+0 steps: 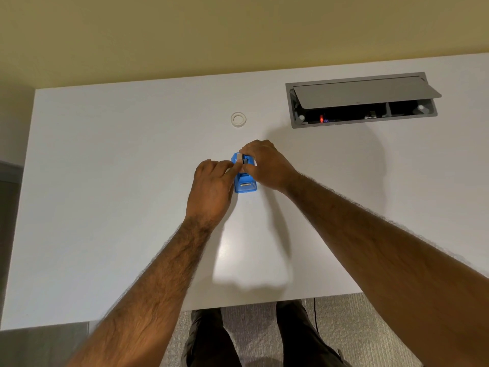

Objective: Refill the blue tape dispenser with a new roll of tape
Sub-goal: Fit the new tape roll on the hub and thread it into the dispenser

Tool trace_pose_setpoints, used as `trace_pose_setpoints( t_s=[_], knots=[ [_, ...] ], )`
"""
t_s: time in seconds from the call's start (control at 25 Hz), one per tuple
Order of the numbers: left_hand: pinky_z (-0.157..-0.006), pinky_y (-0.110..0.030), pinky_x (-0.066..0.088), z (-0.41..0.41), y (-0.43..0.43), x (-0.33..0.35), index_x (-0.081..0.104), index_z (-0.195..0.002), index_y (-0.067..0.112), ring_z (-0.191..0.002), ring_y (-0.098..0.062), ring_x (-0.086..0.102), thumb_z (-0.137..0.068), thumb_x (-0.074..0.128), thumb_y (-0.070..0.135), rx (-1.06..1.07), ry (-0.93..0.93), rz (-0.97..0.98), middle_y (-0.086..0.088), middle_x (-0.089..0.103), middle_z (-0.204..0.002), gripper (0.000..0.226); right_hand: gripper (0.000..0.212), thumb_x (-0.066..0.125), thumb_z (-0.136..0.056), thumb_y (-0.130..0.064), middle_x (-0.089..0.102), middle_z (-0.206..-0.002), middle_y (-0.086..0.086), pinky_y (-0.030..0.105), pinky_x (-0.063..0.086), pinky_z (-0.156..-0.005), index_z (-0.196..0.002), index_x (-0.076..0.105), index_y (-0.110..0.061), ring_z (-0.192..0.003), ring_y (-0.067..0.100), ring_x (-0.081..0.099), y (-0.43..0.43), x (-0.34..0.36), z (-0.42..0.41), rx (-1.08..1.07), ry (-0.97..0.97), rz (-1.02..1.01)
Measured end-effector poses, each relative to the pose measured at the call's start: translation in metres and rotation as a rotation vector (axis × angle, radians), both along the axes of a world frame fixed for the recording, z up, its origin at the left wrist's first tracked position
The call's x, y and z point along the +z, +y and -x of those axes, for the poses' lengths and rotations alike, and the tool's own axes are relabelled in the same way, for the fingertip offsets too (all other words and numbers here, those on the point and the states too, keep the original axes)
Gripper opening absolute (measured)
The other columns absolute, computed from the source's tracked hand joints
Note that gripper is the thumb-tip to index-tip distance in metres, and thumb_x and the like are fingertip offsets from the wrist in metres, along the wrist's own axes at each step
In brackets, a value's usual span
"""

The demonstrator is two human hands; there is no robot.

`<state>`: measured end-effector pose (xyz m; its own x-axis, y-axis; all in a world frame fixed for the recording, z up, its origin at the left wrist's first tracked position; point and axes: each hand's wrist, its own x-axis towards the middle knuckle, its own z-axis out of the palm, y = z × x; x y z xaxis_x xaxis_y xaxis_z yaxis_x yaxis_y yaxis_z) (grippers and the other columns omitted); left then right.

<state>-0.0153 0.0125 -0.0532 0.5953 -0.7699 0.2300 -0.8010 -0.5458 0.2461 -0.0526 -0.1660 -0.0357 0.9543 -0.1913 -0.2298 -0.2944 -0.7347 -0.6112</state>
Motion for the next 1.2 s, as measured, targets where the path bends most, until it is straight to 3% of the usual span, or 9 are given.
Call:
trace_pose_setpoints(
  t_s=[0.2,0.36,0.48,0.64,1.2],
  knots=[
    [-0.094,-0.041,0.042,0.006,-0.004,0.003,0.061,-0.129,0.011,-0.103,-0.031,0.060,-0.086,0.062,0.007,0.059,0.035,0.036,-0.007,0.067,-0.119,0.043,0.037,0.061,-0.090,-0.028,0.060,-0.123,0.006,0.035,0.047,-0.096,-0.123,0.053,-0.013,-0.109,0.021,0.053,0.003,0.004,0.006,0.006,-0.027,0.006],
    [-0.097,-0.041,0.042,0.005,-0.010,0.006,0.059,-0.131,0.009,-0.109,-0.030,0.060,-0.089,0.060,0.011,0.075,0.056,0.028,-0.007,0.066,-0.121,0.043,0.031,0.068,-0.083,-0.024,0.061,-0.110,0.002,0.034,0.051,-0.086,-0.108,0.053,-0.015,-0.097,0.017,0.051,0.006,0.002,0.007,0.006,-0.061,0.036],
    [-0.100,-0.040,0.039,0.002,-0.015,0.006,0.058,-0.132,0.011,-0.113,-0.028,0.057,-0.092,0.059,0.018,0.089,0.068,0.003,-0.007,0.064,-0.124,0.040,0.034,0.073,-0.081,-0.029,0.062,-0.115,0.003,0.027,0.042,-0.089,-0.109,0.061,-0.015,-0.105,0.020,0.053,0.002,0.003,0.003,-0.007,-0.043,0.043],
    [-0.103,-0.041,0.038,0.000,-0.019,0.004,0.054,-0.136,0.011,-0.116,-0.029,0.055,-0.090,0.058,0.014,0.080,0.078,-0.052,-0.009,0.061,-0.126,0.046,0.033,0.072,-0.081,-0.027,0.063,-0.117,0.007,0.028,0.040,-0.091,-0.109,0.064,-0.010,-0.110,0.024,0.053,-0.001,0.009,0.003,-0.017,-0.042,0.050],
    [-0.098,-0.040,0.039,0.016,0.002,0.000,0.051,-0.138,0.011,-0.106,-0.030,0.057,-0.089,0.056,0.003,0.038,0.003,-0.064,-0.007,0.062,-0.123,0.050,0.032,0.068,-0.085,-0.030,0.067,-0.109,0.008,0.032,0.045,-0.094,-0.109,0.066,-0.010,-0.101,0.021,0.057,0.001,0.002,0.004,-0.004,-0.043,0.057]
  ],
)
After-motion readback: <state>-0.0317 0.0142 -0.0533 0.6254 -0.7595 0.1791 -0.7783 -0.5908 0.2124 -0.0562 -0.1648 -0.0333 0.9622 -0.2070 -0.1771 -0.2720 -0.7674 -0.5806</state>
